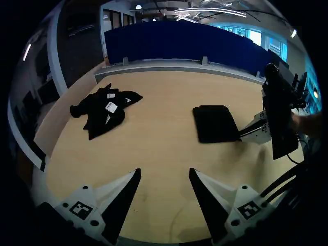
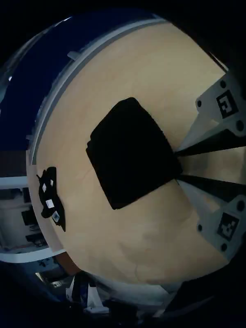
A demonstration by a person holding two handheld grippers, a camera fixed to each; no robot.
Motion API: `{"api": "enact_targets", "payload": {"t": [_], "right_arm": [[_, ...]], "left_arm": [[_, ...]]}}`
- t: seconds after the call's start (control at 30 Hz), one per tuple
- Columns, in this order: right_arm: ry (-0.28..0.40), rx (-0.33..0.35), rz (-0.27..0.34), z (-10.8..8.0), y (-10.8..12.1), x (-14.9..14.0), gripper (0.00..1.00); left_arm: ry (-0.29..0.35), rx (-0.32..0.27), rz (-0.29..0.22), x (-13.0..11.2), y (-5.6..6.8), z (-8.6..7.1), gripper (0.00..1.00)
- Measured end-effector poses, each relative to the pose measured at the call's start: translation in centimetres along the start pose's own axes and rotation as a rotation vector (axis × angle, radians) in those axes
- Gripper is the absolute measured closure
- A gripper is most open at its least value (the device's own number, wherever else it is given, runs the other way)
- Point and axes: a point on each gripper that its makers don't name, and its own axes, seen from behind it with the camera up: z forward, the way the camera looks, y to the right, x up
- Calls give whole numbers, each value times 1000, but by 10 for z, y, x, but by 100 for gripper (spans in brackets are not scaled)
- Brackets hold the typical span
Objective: Fold towel
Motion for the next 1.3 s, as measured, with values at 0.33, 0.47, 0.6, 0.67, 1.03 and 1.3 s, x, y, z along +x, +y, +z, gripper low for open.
{"api": "enact_targets", "payload": {"t": [0.33,0.47,0.6,0.67,1.03,1.3], "right_arm": [[10,-15,7,-1,3,0,95],[26,-22,-4,-5,5,6,96],[65,-30,-15,-15,7,25,96],[94,-37,-20,-22,10,39,96],[209,-60,-79,-75,19,111,96],[276,-94,-111,-112,28,151,96]], "left_arm": [[1,-1,5,0,1,-1,13],[0,-3,7,0,3,-2,13],[2,-8,10,2,5,-4,13],[4,-9,12,4,5,-4,13],[40,-22,21,21,7,-6,13],[65,-34,27,32,7,-7,13]]}}
